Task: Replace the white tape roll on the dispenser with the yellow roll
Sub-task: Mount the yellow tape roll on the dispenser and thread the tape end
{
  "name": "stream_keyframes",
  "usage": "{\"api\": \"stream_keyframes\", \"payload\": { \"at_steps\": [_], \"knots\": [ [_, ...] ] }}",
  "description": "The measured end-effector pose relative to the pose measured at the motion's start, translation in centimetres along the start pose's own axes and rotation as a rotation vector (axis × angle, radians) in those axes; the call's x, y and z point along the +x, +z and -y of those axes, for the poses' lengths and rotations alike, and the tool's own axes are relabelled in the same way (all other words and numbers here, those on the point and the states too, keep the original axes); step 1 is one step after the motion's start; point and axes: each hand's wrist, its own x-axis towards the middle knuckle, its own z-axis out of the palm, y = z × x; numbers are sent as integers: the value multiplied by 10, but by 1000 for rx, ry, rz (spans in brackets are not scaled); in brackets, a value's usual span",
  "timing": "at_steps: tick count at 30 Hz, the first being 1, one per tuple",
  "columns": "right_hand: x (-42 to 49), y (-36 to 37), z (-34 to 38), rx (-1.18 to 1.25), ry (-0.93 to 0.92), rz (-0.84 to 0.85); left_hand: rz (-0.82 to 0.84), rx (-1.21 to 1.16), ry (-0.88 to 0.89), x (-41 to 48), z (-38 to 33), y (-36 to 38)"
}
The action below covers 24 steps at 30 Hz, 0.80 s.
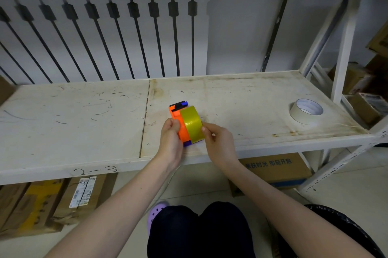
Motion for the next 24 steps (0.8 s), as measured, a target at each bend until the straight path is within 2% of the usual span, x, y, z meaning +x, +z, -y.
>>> {"api": "stream_keyframes", "payload": {
  "at_steps": [3, 5, 7, 9, 14, 17, 20, 22, 24],
  "knots": [
    [0, -1, 1, -77, 24, 3, 10, 101, -17, 0, -2, 2],
    [-1, -3, 0, -102, 31, 28, 24, 12, -91, -2, -12, 6],
    [0, -6, -4, -115, -35, 63, 51, -133, -174, -3, -21, 8],
    [0, -8, -8, -191, -107, 102, 74, -152, -199, -1, -23, 6],
    [-5, 4, -2, -403, -183, 114, 208, 76, -171, -2, -15, 10],
    [-5, 7, 3, -440, -187, 97, 121, 379, -71, 2, -6, 7],
    [-2, 0, 2, -301, -135, 170, 79, 585, 50, 5, -10, 0],
    [2, -7, 1, -169, -40, 222, 139, 565, 45, 5, -17, -5],
    [7, -16, -1, -95, 0, 180, 250, 531, 20, 3, -22, -12]
  ]
}}
